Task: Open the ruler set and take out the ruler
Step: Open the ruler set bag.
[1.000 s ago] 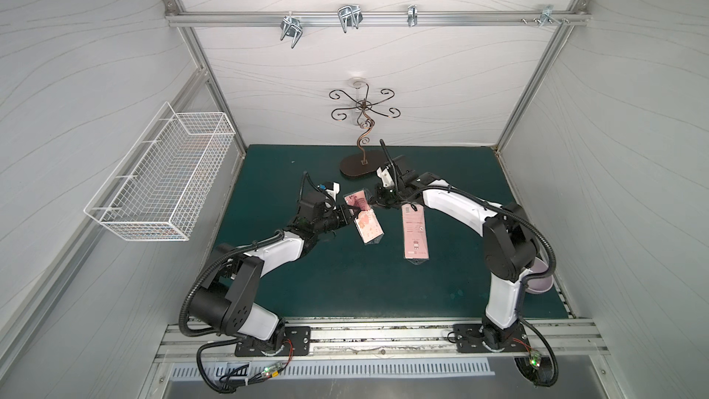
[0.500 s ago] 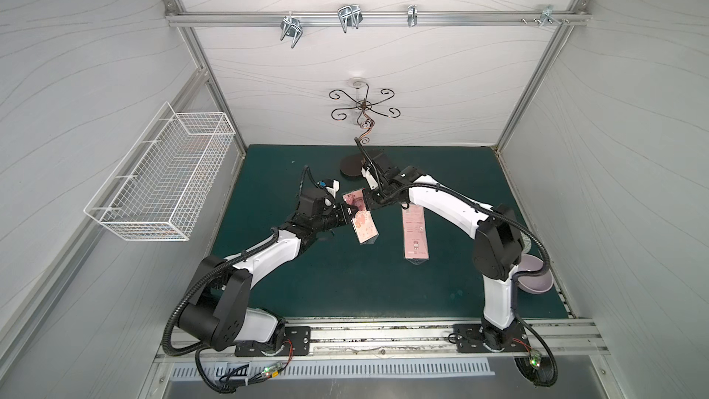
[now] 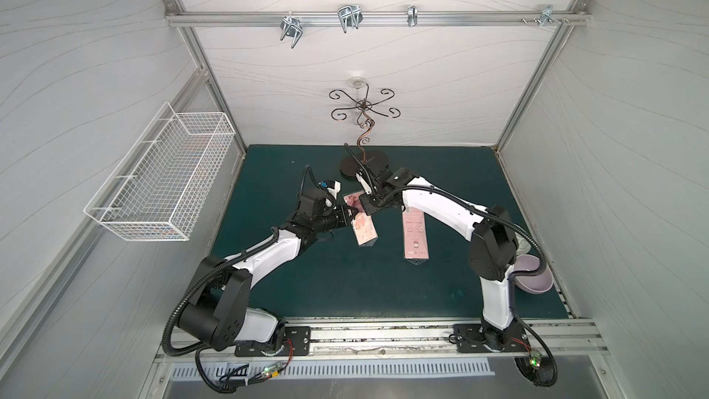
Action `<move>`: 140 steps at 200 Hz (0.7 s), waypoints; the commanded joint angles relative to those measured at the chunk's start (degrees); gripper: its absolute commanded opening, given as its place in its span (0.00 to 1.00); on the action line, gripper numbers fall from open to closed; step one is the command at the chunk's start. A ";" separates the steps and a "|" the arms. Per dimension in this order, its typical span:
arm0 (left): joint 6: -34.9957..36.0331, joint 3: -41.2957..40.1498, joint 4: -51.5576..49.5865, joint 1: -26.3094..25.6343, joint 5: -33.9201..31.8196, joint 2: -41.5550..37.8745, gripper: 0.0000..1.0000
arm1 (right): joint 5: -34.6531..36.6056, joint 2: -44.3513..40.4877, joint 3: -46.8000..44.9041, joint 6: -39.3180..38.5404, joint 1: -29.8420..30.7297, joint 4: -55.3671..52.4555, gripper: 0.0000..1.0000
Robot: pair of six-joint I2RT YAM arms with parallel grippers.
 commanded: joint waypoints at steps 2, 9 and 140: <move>2.16 0.95 -5.62 2.95 -8.35 -0.37 0.00 | 20.62 0.48 -1.46 -4.52 -3.73 -13.84 0.00; 2.13 0.87 -5.36 3.20 -8.07 0.02 0.00 | 21.15 -0.33 -2.44 -5.31 -3.71 -13.35 0.00; 0.69 1.27 -2.78 3.87 -5.03 0.92 0.00 | -25.79 -10.88 -16.32 13.72 -11.15 6.83 0.44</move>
